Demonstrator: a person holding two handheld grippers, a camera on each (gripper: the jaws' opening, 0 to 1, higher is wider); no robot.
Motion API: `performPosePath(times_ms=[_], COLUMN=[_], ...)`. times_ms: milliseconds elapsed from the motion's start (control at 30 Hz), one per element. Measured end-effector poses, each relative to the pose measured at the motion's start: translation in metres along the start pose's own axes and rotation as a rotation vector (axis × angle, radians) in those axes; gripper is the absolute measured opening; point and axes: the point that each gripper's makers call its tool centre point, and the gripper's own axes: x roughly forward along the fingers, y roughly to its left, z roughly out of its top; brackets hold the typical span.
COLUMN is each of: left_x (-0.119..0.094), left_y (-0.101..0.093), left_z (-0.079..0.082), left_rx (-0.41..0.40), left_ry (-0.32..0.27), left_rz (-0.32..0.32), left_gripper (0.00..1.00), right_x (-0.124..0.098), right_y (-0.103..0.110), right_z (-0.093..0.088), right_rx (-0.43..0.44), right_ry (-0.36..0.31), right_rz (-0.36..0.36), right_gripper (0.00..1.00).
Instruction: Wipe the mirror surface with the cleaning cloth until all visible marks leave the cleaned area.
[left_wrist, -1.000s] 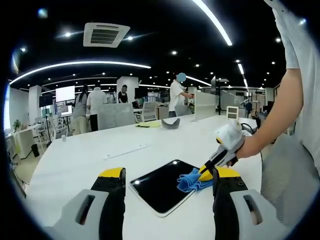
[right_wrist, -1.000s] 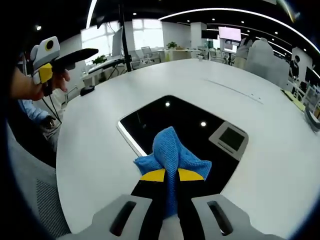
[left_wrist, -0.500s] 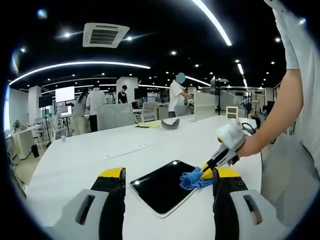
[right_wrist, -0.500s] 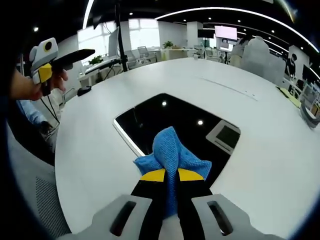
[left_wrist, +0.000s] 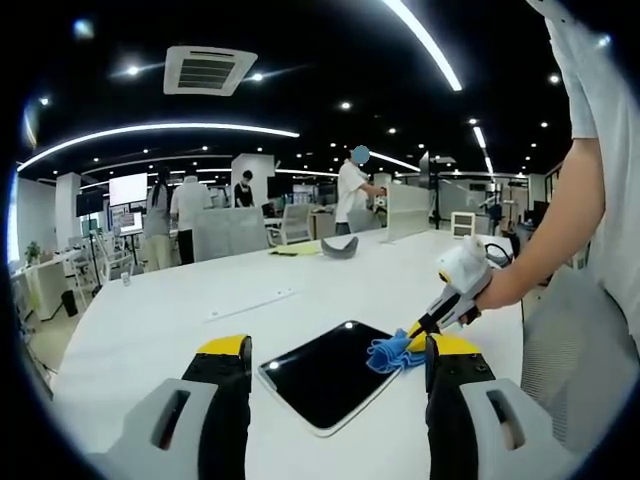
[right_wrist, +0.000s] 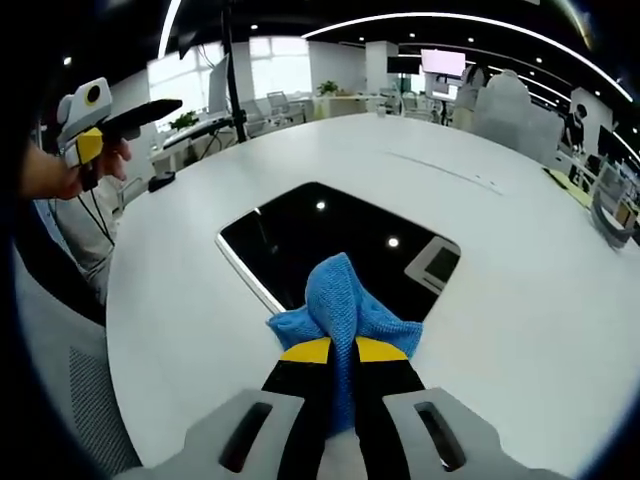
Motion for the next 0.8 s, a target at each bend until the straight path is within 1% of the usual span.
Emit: performPosePath(times_ms=[500,800], left_x=[0.001,0.003], left_y=[-0.002,-0.005], left_z=[0.0,0.0], left_rx=[0.006,0.007], left_ry=[0.004,0.007], left_rz=[-0.008,-0.015], left_gripper=[0.71,0.71], right_x=[-0.009,-0.009], right_y=[-0.012,-0.012], right_z=[-0.008,-0.008], right_rx=[0.027,0.038], right_ry=[-0.002,-0.004], right_rz=[-0.034,-0.044], right_gripper=[0.02,0.02])
